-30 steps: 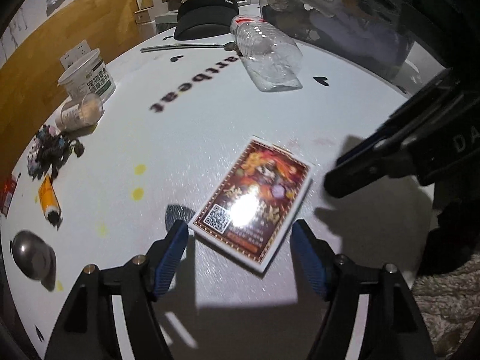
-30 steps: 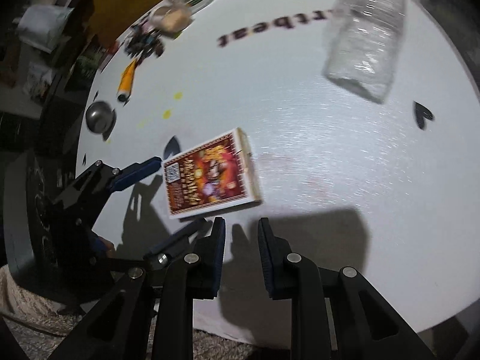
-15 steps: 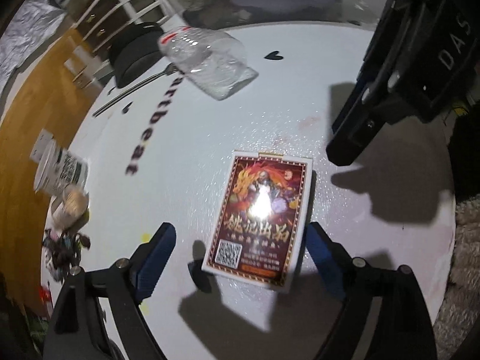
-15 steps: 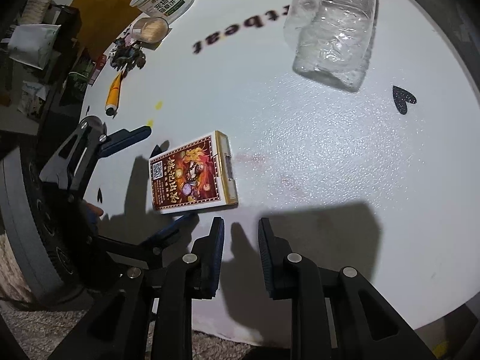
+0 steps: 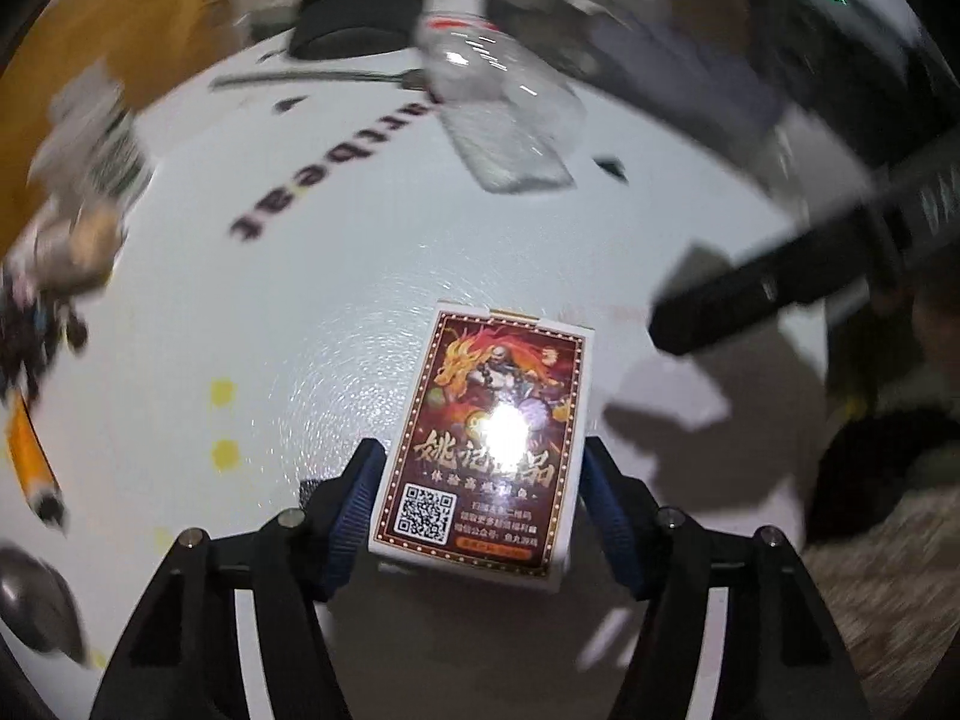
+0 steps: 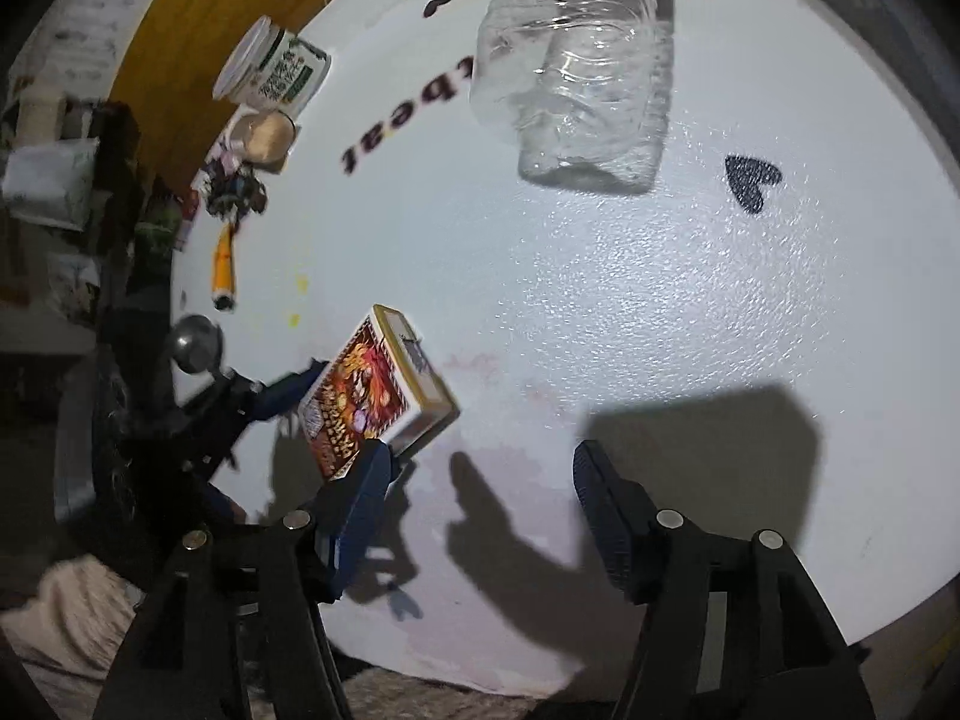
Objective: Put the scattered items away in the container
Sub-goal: 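Close the left gripper on the card box while the right gripper approaches it, then grasp the card box with the right gripper while the left gripper opens off it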
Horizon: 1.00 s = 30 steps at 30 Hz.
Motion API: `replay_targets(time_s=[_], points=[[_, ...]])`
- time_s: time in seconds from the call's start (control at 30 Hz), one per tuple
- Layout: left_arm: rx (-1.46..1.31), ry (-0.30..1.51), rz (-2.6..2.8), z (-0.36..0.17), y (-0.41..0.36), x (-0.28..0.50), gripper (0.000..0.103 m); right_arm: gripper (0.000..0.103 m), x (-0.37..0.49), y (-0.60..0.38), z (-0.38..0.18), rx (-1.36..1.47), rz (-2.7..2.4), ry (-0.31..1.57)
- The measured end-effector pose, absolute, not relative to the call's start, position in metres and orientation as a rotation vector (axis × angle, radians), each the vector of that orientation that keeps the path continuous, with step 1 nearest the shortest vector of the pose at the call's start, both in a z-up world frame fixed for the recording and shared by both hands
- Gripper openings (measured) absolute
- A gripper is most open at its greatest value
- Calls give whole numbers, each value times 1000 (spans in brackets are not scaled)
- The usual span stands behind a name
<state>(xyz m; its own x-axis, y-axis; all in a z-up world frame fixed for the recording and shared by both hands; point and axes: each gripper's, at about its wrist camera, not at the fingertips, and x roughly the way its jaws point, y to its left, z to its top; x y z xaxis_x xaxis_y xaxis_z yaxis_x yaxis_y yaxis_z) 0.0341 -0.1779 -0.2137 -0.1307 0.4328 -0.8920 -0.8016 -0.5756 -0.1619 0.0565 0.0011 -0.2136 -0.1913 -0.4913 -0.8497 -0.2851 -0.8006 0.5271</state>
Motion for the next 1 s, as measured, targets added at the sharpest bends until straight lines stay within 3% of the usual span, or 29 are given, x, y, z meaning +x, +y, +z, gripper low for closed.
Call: replay_targets(time_s=[0.23, 0.5, 0.57, 0.63, 0.8, 0.87, 1.0], points=[[-1255, 308, 1884, -196, -189, 35, 63, 63, 51, -2, -223, 1805, -1921, -1293], [-1240, 264, 1892, -189, -194, 34, 62, 62, 40, -17, -242, 1760, -1705, -1575], [-1245, 236, 1896, -187, -196, 34, 62, 53, 41, -19, -251, 1740, -1634, -1683], [-1238, 221, 1900, -185, -198, 36, 62, 51, 41, -19, -257, 1737, -1596, -1754], [-1222, 228, 1896, -181, -197, 43, 61, 46, 38, -20, -265, 1737, -1564, -1815], [-1222, 232, 1894, -181, -196, 45, 61, 36, 37, -20, -270, 1748, -1554, -1843], [-1227, 226, 1900, -182, -198, 47, 61, 28, 40, -20, -279, 1757, -1516, -1885]])
